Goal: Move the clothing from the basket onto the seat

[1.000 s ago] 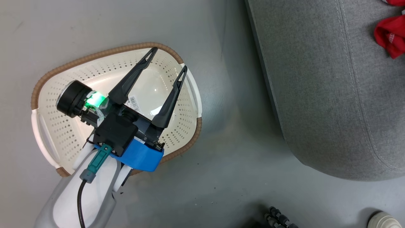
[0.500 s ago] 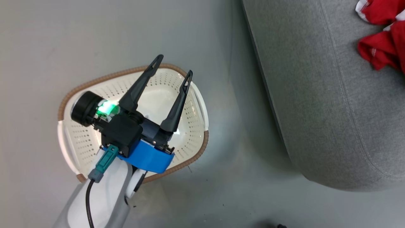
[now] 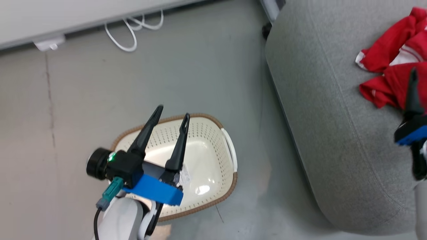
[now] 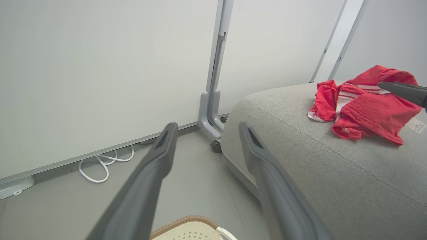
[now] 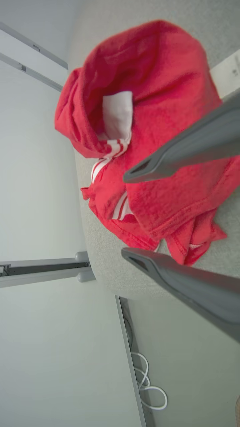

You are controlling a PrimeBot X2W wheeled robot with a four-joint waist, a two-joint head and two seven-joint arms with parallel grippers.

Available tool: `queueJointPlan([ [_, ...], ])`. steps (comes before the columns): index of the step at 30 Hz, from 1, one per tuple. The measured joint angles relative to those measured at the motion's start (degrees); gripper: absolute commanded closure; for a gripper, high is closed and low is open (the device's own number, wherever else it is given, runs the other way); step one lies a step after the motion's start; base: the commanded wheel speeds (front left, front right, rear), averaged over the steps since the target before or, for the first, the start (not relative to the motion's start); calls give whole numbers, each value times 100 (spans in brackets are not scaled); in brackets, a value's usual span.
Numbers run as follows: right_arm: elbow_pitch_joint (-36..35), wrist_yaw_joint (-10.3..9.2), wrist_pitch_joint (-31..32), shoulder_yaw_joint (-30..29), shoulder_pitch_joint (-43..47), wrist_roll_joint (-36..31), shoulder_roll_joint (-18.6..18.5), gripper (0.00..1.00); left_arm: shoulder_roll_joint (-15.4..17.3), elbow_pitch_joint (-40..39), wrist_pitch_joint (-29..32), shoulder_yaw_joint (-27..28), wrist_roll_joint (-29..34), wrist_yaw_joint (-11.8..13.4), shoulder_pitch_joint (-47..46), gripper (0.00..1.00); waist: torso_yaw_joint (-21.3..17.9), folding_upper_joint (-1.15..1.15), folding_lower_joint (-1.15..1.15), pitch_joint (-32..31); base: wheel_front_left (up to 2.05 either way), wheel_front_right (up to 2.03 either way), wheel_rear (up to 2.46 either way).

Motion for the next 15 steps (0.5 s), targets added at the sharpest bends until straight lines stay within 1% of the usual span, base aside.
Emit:
queueJointPlan([
  [1,0,0,0,0,0,0,0,0,0,0,0,0,0,0,0,0,0,0,0,0,0,0,0],
  [2,-290,0,59,115,336,29,160,0,-41,53,0,134,-47,-1,186,0,53,0,0,-238,0,0,0],
  [3,-425,0,99,160,503,36,243,0,-53,80,0,203,-53,-1,271,0,80,0,0,-355,0,0,0],
  [4,-425,0,99,160,503,36,243,0,-53,80,0,203,-53,-1,271,0,80,0,0,-355,0,0,0],
  [5,-688,0,131,198,834,33,421,0,-70,137,-1,333,-56,-2,460,0,137,0,0,-583,0,0,0],
  [10,-1298,0,166,460,1617,-143,769,0,-153,220,-1,568,-180,-31,832,0,316,0,-1,-1087,0,0,0],
  [15,-1700,0,227,730,2157,-213,978,0,-175,302,-1,786,-194,-31,1078,0,552,0,-1,-1444,0,0,0],
])
